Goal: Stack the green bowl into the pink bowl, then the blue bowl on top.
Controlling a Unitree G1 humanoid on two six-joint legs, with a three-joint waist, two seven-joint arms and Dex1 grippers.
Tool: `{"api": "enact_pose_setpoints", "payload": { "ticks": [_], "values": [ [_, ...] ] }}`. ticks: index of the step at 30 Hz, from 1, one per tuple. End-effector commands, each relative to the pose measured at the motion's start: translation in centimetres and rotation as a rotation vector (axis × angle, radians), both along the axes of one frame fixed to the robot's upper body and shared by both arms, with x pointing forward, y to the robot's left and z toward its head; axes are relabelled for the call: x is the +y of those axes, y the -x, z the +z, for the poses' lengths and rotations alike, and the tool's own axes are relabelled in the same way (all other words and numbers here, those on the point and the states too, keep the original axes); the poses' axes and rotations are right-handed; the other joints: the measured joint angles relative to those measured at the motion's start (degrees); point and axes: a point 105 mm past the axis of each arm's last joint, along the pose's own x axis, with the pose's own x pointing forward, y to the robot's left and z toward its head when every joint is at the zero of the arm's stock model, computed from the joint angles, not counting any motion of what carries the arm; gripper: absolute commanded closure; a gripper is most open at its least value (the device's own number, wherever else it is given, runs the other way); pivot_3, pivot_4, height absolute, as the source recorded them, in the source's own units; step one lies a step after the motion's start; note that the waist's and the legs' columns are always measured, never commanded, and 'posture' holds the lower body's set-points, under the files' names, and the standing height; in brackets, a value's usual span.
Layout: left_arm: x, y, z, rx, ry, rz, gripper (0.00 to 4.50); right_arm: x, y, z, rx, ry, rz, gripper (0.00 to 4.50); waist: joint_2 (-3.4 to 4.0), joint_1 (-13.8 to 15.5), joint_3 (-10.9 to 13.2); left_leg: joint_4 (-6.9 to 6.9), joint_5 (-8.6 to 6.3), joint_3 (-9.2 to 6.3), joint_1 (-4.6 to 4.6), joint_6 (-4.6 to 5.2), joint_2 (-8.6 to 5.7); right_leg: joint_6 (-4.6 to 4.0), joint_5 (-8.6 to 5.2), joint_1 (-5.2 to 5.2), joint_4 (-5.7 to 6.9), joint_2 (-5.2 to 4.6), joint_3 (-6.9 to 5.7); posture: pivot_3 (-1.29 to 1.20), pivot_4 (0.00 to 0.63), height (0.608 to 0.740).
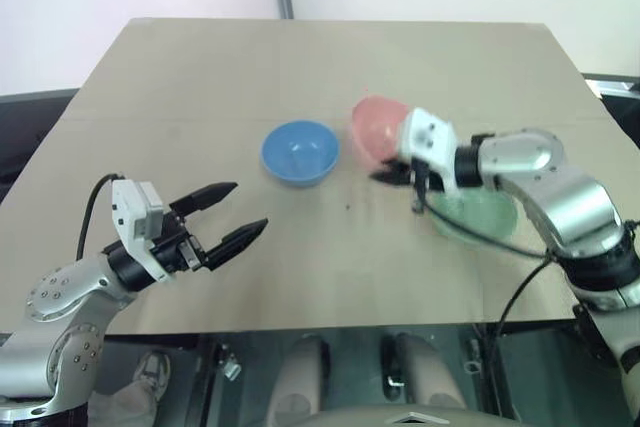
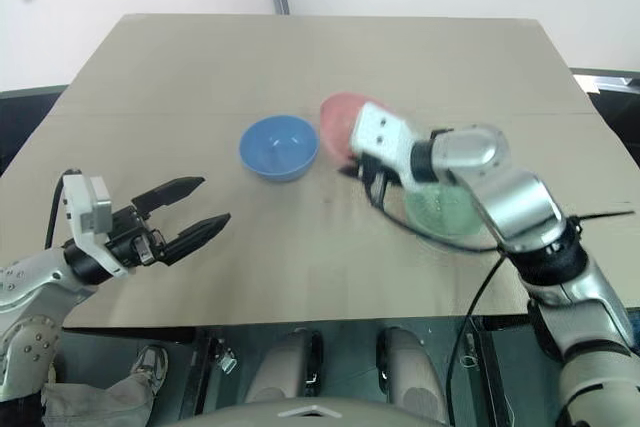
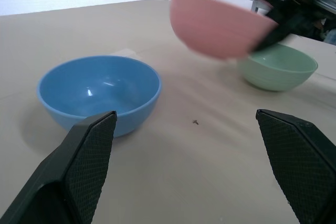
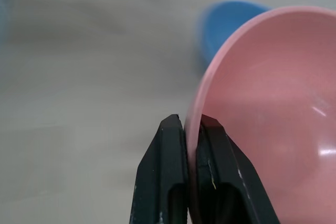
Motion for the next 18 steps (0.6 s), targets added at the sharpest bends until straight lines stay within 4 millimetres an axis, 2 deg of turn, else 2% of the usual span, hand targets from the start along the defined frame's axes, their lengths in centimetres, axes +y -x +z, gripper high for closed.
{"api": "enact_pose_setpoints", "payload": {
  "ticks": [1,5,11,12,15,18],
  "values": [
    [-0.3,-0.3,0.6,-0.039,-0.006,-0.021,0.00,0.6,0.5,-0.8,-0.017,0.018,-0.001,4.45,0.00,-0.12,0.00,0.01,0.00,0.00,0.02,0.00,0.00,-0.04,-0.02,-0.01,0.02,0.00,0.03,0.00,0.150,0.740],
    [-0.3,-0.6,0.7,-0.040,-0.008,-0.030,0.00,1.2,-0.7,-2.7,-0.004,0.041,-0.062,4.45,-0.04,-0.14,-0.03,0.03,0.01,0.04,0.05,-0.01,0.02,-0.12,0.02,-0.01,0.10,0.12,-0.02,0.00,0.150,0.740],
    [-0.3,-0.7,0.7,-0.037,-0.010,-0.041,0.00,2.9,-1.7,-3.5,0.029,0.004,-0.073,4.45,-0.04,-0.14,-0.03,0.01,0.01,0.04,-0.01,-0.01,0.02,0.07,0.13,-0.04,0.04,0.12,0.00,0.00,0.150,0.740],
    [-0.3,-0.7,0.6,-0.036,-0.010,-0.043,0.00,3.2,-2.0,-3.5,0.033,-0.006,-0.079,3.60,-0.03,-0.18,-0.02,0.01,0.01,0.03,-0.01,-0.01,0.02,0.08,0.14,-0.03,0.01,0.12,0.01,0.00,0.150,0.740],
    [-0.3,-0.8,0.7,-0.035,-0.011,-0.046,0.00,3.2,-2.2,-3.0,-0.003,-0.018,-0.076,2.31,-0.03,-0.03,-0.02,0.00,0.01,0.03,-0.01,-0.01,0.01,0.08,0.14,-0.04,0.02,0.12,0.01,0.00,0.150,0.740],
    [-0.1,-0.8,0.7,-0.033,-0.011,-0.044,0.00,2.6,-2.1,-1.0,-0.077,-0.065,-0.069,0.99,-0.03,0.07,-0.02,0.00,0.01,0.03,-0.03,-0.01,0.00,0.08,0.14,-0.03,0.01,0.07,-0.03,0.00,0.150,0.740]
  ]
}}
